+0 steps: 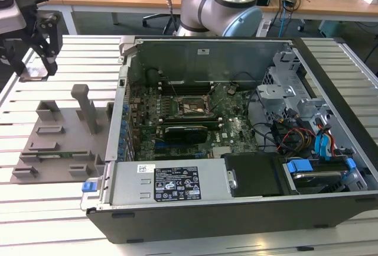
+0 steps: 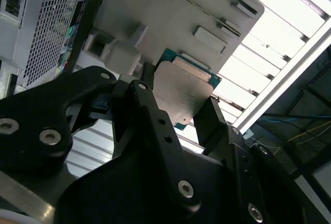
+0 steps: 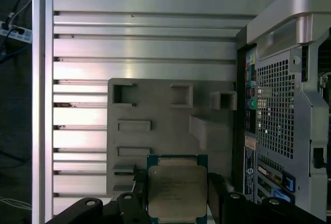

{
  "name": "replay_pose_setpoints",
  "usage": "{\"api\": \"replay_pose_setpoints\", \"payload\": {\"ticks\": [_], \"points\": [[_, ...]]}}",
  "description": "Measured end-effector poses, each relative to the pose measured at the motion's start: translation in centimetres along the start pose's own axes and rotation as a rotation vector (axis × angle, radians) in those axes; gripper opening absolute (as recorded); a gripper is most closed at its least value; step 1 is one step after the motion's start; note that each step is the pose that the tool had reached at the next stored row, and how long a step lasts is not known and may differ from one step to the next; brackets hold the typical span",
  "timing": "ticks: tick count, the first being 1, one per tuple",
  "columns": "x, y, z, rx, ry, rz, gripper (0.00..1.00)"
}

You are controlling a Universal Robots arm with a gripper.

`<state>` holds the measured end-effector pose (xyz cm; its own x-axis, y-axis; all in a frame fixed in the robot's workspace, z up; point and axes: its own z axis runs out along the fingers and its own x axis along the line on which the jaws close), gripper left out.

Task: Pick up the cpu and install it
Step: 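Pick up the cpu and move it towards the insertion slot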

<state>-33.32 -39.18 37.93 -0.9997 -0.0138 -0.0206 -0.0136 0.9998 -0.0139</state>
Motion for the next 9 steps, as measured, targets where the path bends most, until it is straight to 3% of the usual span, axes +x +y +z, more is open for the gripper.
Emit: {"api": "replay_pose_setpoints", "payload": {"ticks": [9], "points": [[-1.68, -0.03, 0.04, 0.0000, 0.0003, 0.000, 0.55]]}}
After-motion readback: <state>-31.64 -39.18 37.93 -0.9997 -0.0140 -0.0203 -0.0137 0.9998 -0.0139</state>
